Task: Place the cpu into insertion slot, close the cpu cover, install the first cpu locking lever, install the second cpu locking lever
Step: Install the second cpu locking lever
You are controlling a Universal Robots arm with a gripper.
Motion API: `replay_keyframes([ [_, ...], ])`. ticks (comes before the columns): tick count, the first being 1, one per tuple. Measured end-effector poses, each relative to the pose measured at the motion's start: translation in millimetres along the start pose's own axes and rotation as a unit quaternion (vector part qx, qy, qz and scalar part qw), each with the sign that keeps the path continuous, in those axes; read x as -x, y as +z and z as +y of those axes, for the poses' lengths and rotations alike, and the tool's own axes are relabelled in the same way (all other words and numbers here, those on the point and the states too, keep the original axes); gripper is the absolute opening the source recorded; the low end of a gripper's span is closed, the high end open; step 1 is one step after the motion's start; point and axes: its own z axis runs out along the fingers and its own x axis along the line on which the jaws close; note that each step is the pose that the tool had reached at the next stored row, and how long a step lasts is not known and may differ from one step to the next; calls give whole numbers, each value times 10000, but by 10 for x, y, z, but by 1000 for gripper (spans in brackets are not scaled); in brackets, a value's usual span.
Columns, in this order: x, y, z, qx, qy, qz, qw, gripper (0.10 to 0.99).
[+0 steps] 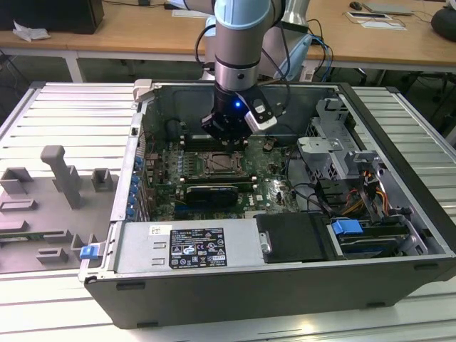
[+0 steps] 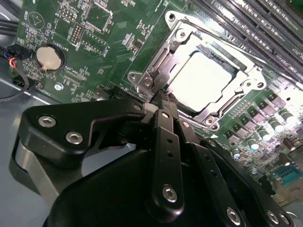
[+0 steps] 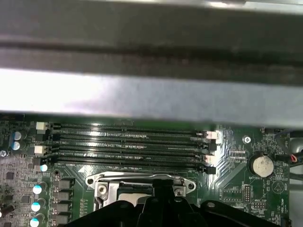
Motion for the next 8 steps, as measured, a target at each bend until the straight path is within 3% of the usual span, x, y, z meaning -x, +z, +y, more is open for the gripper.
replay_keyframes([
  [8,-1,-29,-45,-1,0,0,10000,106],
])
